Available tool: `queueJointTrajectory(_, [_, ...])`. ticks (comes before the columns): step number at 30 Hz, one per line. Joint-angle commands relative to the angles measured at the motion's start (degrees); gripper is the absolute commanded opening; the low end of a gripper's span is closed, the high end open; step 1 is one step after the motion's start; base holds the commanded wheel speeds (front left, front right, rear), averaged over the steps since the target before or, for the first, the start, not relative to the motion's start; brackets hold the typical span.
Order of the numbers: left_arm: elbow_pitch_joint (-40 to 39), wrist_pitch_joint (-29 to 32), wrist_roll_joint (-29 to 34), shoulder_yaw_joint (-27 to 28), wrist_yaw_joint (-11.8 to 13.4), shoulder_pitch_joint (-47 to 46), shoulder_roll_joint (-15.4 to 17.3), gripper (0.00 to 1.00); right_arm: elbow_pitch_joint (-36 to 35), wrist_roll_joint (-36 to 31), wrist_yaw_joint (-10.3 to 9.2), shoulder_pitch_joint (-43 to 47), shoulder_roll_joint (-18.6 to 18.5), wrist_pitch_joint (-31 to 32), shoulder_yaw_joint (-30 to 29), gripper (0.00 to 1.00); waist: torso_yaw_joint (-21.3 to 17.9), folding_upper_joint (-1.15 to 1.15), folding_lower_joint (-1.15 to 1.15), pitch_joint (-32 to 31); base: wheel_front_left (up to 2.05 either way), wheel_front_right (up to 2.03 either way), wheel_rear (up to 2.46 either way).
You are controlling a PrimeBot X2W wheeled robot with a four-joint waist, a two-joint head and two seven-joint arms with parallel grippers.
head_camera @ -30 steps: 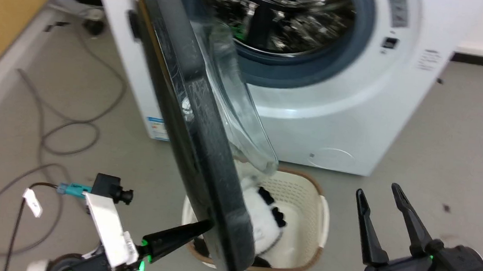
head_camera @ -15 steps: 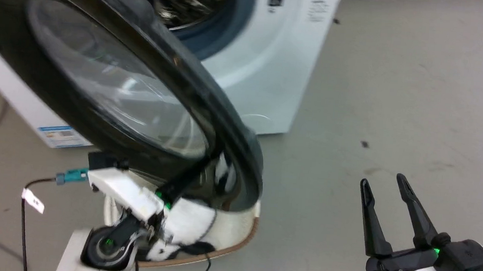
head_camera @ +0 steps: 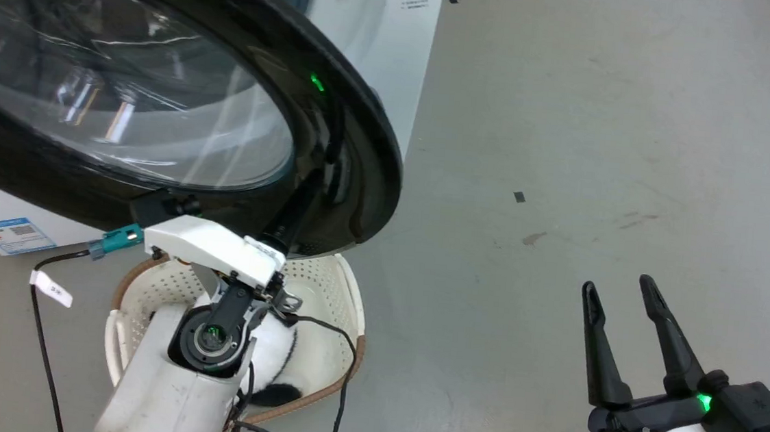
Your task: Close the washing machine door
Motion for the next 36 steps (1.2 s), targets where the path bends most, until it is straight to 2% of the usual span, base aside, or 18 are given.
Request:
queueJointTrajectory(1, [-0.2, 0.0, -0.3, -0.4, -0.3, 0.1, 0.3, 0.0, -0.3, 0.6, 0.05, -0.2, 0.3, -0.2, -0.2, 1.0, 0.6, 0.0, 0.0, -0.4, 0.0, 0.0, 0.0])
queueJointTrajectory(5, [-3.0, 1.0, 0.3, -4.0, -0.3, 3.2, 2.1, 0.0, -0.2, 0.6, 0.05, 0.1, 0.3, -0.3, -0.6, 1.0, 2.7, 0.0, 0.0, -1.7, 0.0, 0.0, 0.0])
queueJointTrajectory(7, [-6.1, 3.9, -0.7, -7.0, -0.3, 6.2, 3.5, 0.0, -0.2, 0.5, 0.05, 0.3, 0.3, -0.3, -0.6, 1.0, 3.8, 0.0, 0.0, -2.6, 0.0, 0.0, 0.0])
queueJointTrajectory(11, [-11.7, 4.3, 2.1, -11.6, -0.3, 12.0, 9.5, 0.0, -0.1, 0.2, 0.05, 0.8, 0.3, -0.3, -1.2, 1.0, 6.7, 0.0, 0.0, -4.6, 0.0, 0.0, 0.0])
queueJointTrajectory(15, [-15.4, -1.6, 10.4, -17.1, -0.3, 15.2, 16.7, 0.0, 0.0, -0.2, 0.05, 1.8, 0.3, -0.3, -2.0, 1.0, 9.9, 0.0, 0.0, -6.6, 0.0, 0.0, 0.0])
queueJointTrajectory(18, [-14.6, -10.1, 18.4, -19.9, -0.3, 16.3, 21.3, 0.0, 0.3, -0.7, 0.05, 2.6, 0.3, -0.3, -2.1, 1.0, 12.2, 0.0, 0.0, -8.2, 0.0, 0.0, 0.0])
queueJointTrajectory(20, [-12.6, -16.7, 23.4, -20.4, -0.3, 16.8, 22.7, 0.0, 0.3, -1.0, 0.05, 3.1, 0.3, -0.3, -2.0, 1.0, 13.6, 0.0, 0.0, -9.2, 0.0, 0.0, 0.0])
queueJointTrajectory(22, [-10.7, -22.3, 27.0, -19.3, -0.2, 17.3, 22.6, 0.0, 0.3, -1.3, 0.05, 3.5, 0.3, -0.3, -1.9, 1.0, 14.8, 0.0, 0.0, -10.1, 0.0, 0.0, 0.0])
queueJointTrajectory(25, [-11.2, -24.4, 32.8, -14.6, 1.5, 18.7, 21.1, 0.0, 0.1, -1.4, 0.05, 4.2, 0.2, -0.3, -1.9, 1.0, 16.3, 0.0, 0.0, -11.4, 0.0, 0.0, 0.0])
queueJointTrajectory(28, [-17.4, -24.5, 42.1, -5.7, 2.9, 22.0, 17.4, 0.0, -0.2, -1.5, 0.05, 4.8, 0.1, -0.3, -1.9, 1.0, 17.7, 0.0, 0.0, -12.1, 0.0, 0.0, 0.0])
queueJointTrajectory(31, [-24.1, -24.5, 52.0, 0.5, 2.5, 26.6, 13.3, 0.0, -0.4, -1.4, 0.05, 5.4, -0.2, -0.3, -1.6, 1.0, 18.7, 0.0, 0.0, -12.7, 0.0, 0.0, 0.0])
queueJointTrajectory(32, [-25.6, -24.5, 54.8, 1.7, 2.2, 28.1, 12.1, 0.12, -0.5, -1.3, 0.05, 5.5, -0.4, -0.3, -1.3, 1.0, 18.9, 0.0, 0.0, -12.7, 0.0, 0.0, 0.0])
queueJointTrajectory(33, [-26.8, -24.5, 57.2, 2.7, 2.0, 29.4, 10.8, 0.49, -0.7, -1.2, 0.05, 5.6, -0.5, -0.3, -1.0, 1.0, 19.3, 0.0, 0.0, -12.8, 0.0, 0.0, 0.0])
queueJointTrajectory(34, [-27.6, -24.5, 59.1, 3.6, 1.8, 30.6, 9.5, 1.0, -0.8, -1.0, 0.05, 5.7, -0.7, -0.3, -0.6, 1.0, 19.6, 0.0, 0.0, -12.9, 0.0, 0.0, 0.0])
queueJointTrajectory(36, [-28.0, -24.5, 63.2, 4.3, 1.3, 32.6, 8.2, 1.0, -1.0, -0.9, 0.05, 5.9, -1.2, -0.3, 0.2, 1.0, 20.0, 0.0, 0.0, -13.1, 0.0, 0.0, 0.0])
